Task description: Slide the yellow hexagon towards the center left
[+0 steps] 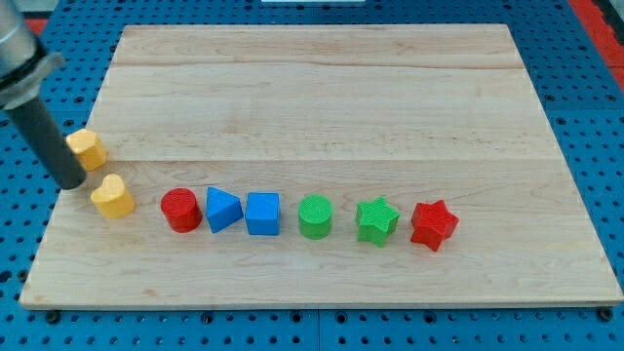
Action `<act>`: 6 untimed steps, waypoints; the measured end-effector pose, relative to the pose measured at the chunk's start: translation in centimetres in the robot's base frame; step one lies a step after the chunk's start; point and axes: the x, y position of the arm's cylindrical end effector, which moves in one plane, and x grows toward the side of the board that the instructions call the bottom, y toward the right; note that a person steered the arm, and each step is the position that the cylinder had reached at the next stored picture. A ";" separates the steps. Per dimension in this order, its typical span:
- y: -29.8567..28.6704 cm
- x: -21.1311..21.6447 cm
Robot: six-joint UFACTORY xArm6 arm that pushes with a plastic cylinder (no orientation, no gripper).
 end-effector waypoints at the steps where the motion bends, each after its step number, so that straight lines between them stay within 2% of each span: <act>1: -0.1 -4.1; 2: 4.6 -9.4; 4: 7.9 -5.7; 5: 12.0 -8.5; 6: 9.8 -13.7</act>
